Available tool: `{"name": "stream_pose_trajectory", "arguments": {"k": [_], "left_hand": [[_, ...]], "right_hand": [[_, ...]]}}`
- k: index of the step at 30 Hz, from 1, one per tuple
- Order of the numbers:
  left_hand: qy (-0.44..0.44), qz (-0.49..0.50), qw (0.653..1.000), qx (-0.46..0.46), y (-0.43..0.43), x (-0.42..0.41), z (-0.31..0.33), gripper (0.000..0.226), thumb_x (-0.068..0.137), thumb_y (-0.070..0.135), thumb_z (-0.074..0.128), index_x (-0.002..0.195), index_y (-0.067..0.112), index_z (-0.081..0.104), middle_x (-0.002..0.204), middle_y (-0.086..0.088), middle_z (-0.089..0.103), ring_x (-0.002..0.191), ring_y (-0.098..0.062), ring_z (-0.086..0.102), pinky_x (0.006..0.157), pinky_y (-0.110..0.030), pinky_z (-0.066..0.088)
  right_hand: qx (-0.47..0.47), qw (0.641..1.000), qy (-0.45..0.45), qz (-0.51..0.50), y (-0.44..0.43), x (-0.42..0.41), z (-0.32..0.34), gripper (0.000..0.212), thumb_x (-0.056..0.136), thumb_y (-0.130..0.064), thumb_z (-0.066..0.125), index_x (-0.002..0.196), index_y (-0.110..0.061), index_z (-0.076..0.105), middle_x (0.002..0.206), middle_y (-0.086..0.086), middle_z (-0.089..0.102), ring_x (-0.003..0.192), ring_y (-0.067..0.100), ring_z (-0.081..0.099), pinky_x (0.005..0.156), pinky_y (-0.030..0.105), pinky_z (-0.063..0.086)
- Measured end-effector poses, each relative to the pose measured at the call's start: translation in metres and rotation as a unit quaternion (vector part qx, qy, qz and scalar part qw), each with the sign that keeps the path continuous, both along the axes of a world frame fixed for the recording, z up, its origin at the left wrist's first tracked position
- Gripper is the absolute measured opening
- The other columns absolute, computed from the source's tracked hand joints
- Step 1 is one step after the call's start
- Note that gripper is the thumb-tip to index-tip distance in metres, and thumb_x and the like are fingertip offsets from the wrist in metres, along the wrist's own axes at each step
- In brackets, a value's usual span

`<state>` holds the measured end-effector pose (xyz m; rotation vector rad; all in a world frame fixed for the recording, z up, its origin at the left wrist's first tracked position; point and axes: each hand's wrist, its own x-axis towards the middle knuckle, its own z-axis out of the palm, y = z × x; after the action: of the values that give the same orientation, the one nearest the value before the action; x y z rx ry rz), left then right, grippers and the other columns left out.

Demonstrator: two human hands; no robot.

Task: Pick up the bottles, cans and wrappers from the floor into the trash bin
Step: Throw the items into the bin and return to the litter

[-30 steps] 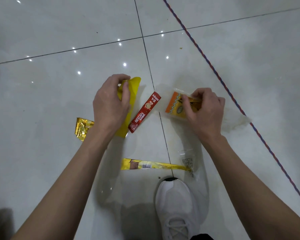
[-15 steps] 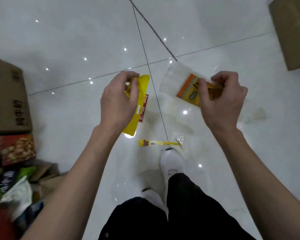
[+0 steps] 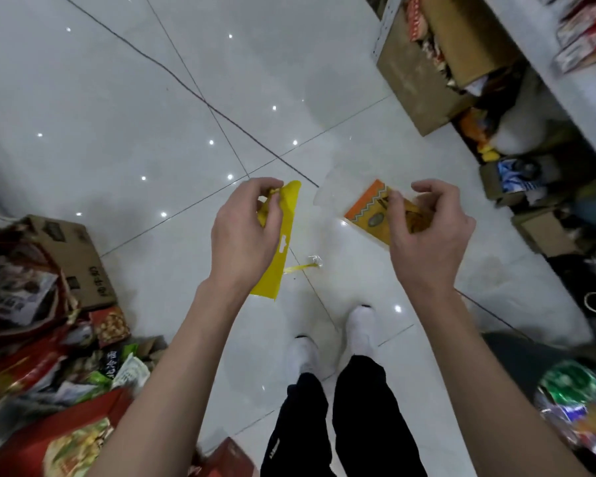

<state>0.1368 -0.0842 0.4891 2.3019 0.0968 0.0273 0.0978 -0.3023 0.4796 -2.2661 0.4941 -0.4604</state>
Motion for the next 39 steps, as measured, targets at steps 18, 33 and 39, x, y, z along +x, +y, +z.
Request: {"name": "stream_pose_trajectory", "arguments": {"k": [18, 33, 39], "left_hand": [[0.07, -0.194, 0.975, -0.078, -0.355, -0.165, -0.01, 0.012, 0.095, 0.025, 0.063, 0.105, 0.032, 0.066, 0.093, 0.022, 0.064, 0.083, 0.002, 0.062, 0.066, -0.018, 0.046], [0.179, -0.316, 0.928, -0.084, -0.587, -0.353, -0.145, 0.011, 0.094, 0.021, 0.065, 0.104, 0.025, 0.068, 0.091, 0.019, 0.068, 0.078, -0.003, 0.063, 0.074, -0.031, 0.055], [0.163, -0.362, 0.916, -0.057, -0.615, -0.37, -0.19, 0.033, 0.088, 0.026, 0.075, 0.118, 0.018, 0.064, 0.108, 0.006, 0.069, 0.096, -0.007, 0.066, 0.082, -0.031, 0.055]], "right_hand": [[0.053, 0.953, 0.041, -0.294, -0.301, -0.26, 0.006, 0.03, 0.093, -0.05, 0.065, 0.112, -0.028, 0.058, 0.089, -0.023, 0.053, 0.086, -0.002, 0.051, 0.101, 0.043, 0.042], [0.124, 0.852, 0.039, -0.507, -0.472, -0.462, -0.107, 0.022, 0.095, -0.049, 0.063, 0.106, -0.031, 0.056, 0.093, -0.02, 0.06, 0.089, 0.007, 0.061, 0.095, 0.047, 0.051], [0.184, 0.814, 0.019, -0.551, -0.476, -0.464, -0.155, 0.027, 0.097, -0.037, 0.065, 0.113, -0.016, 0.061, 0.097, -0.005, 0.062, 0.089, 0.012, 0.06, 0.08, 0.025, 0.052]]}}
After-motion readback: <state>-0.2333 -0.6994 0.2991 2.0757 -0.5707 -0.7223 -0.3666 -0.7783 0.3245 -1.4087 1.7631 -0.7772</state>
